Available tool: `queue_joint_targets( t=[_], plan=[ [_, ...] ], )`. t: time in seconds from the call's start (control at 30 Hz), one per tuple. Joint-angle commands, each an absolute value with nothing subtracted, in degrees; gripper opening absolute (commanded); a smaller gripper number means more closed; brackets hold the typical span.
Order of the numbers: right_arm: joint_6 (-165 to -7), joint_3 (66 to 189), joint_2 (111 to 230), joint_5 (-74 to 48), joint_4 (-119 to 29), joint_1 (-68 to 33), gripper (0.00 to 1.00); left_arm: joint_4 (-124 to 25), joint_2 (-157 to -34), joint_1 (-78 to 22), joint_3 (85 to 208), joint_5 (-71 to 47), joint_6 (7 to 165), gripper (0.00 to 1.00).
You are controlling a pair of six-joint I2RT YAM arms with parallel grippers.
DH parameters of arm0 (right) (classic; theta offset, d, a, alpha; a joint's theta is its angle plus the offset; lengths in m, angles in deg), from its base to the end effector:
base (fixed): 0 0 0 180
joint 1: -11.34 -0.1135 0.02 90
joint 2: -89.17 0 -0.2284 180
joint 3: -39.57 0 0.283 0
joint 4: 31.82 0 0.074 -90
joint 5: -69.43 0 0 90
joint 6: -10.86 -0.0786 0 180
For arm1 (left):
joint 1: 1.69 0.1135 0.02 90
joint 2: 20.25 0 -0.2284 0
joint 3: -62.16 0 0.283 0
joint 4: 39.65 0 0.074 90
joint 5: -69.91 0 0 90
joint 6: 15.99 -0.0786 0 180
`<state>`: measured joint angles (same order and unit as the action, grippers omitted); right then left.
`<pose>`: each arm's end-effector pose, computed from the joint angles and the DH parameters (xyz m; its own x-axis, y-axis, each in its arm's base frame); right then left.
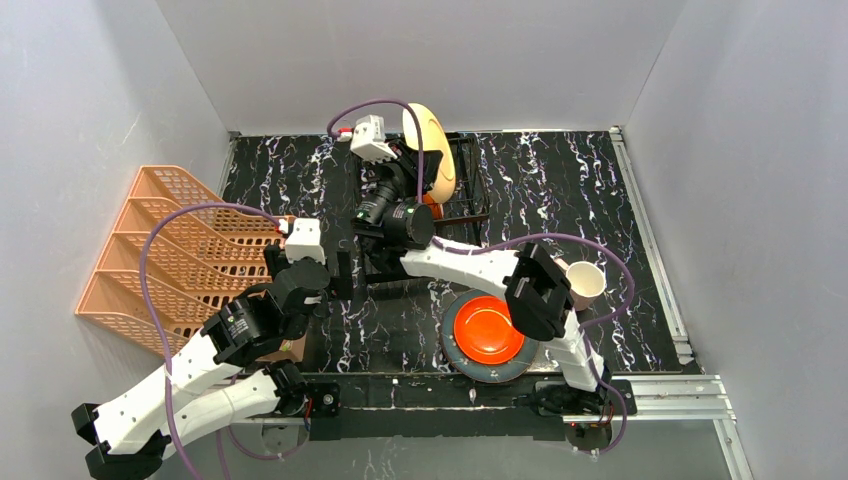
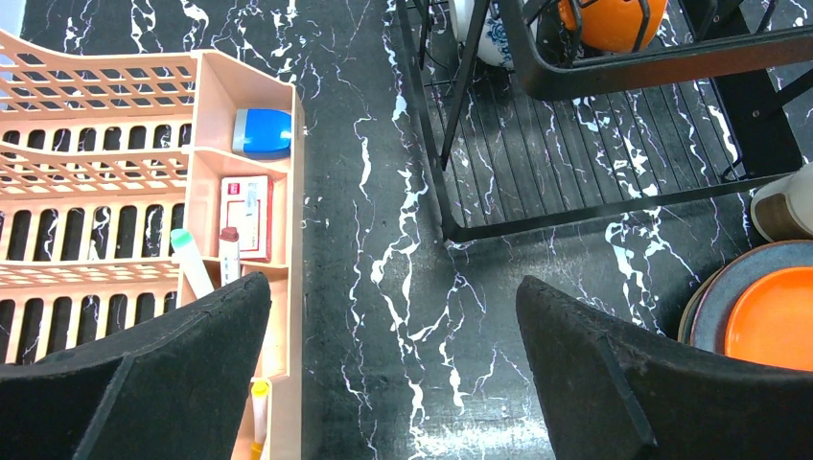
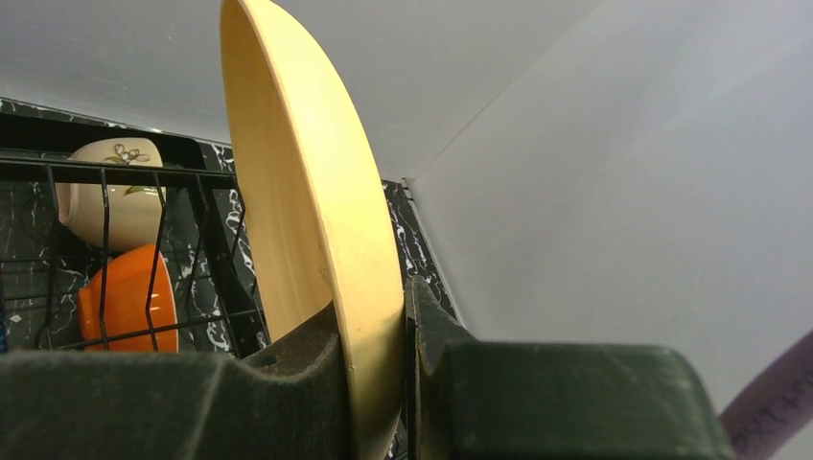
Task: Load the mixed dishes into the dish rack
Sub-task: Insert the plate into the dish rack.
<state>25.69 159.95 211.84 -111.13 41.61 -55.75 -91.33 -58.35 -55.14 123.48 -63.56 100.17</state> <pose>0.2475 0.3837 0.3638 -0.2246 -0.5073 -0.8320 0.3216 0.7674 -0.5547 0.1718 -0.1410 0.3036 -0.3530 -0.0611 -0.9336 0.0749 0.9928 -0.0933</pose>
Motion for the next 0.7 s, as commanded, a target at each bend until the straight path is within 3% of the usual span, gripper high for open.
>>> queue_joint_targets(
  t=[0.0,0.23,0.4,0.67],
  plan=[
    [24.1,161.17,210.27,-117.81,57.68,-56.45,0.02,-91.13,-58.13,-55.3,123.04,-64.33,99.85,0.98],
    [27.84,166.58,210.15,-117.84,57.08,-56.38,0.01,-91.08,-58.32,-55.31,123.09,-64.3,99.78,0.98],
    [40.99,186.44,216.18,-117.84,55.82,-56.42,0.01,-91.05,-58.39,-55.3,123.09,-64.3,99.77,0.98],
    [38.21,173.51,201.07,-112.13,48.84,-58.2,0.01,-90.68,-59.2,-55.3,123.0,-64.19,99.6,0.98]
  ],
)
